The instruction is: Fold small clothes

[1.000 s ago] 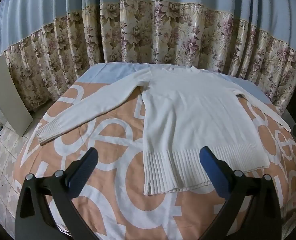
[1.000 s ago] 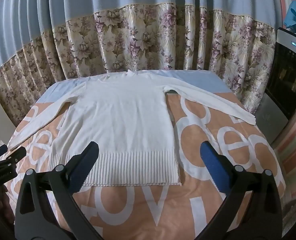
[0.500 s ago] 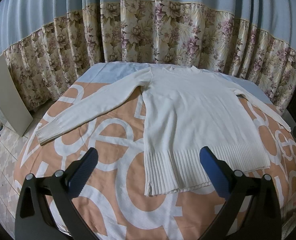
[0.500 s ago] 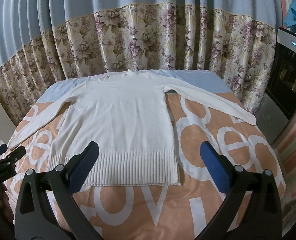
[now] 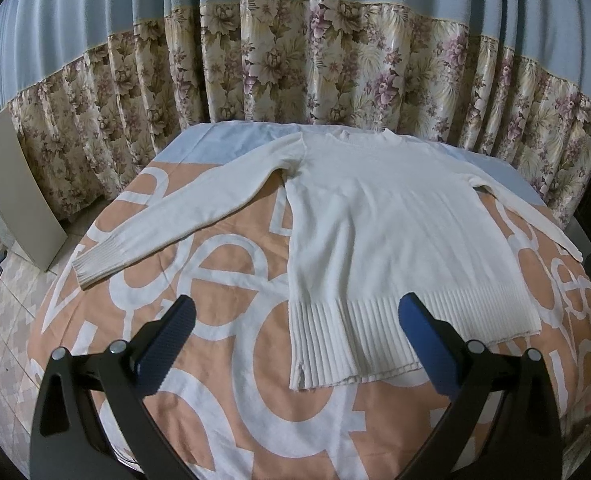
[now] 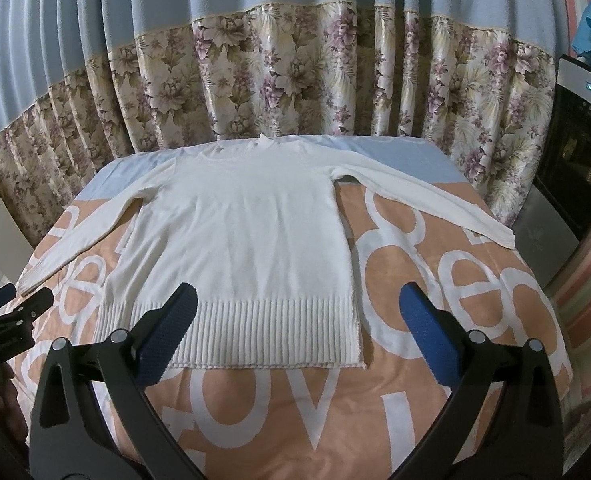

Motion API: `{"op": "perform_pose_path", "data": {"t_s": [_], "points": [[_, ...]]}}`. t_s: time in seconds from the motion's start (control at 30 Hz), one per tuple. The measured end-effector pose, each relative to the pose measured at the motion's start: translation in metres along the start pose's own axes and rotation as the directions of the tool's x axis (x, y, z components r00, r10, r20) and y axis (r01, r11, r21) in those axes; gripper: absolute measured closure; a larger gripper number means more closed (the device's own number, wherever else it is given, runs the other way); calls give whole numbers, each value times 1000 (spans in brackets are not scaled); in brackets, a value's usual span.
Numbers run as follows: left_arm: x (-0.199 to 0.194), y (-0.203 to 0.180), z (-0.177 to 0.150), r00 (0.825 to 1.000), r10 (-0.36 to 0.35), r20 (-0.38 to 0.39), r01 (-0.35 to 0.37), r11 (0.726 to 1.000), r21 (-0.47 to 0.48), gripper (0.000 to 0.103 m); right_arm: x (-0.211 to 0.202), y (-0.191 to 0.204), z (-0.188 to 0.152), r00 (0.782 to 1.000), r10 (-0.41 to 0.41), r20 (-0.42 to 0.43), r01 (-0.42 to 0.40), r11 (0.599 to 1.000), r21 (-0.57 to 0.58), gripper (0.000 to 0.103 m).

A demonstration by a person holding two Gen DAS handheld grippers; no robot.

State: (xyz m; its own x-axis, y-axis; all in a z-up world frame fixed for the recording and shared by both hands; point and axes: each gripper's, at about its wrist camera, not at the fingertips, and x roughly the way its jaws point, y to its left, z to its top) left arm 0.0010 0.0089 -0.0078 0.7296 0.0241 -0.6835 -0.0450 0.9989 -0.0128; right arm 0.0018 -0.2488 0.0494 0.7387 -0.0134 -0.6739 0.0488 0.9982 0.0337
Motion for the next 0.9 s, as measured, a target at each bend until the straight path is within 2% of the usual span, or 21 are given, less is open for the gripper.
{"op": "perform_pose_path", "data": {"t_s": [0.9], "points": [[-1,-2,0,1000,0,-4,0,1000,-1,2,1,-8,-3,1000,-20,-6,20,1000,3,3]]}}
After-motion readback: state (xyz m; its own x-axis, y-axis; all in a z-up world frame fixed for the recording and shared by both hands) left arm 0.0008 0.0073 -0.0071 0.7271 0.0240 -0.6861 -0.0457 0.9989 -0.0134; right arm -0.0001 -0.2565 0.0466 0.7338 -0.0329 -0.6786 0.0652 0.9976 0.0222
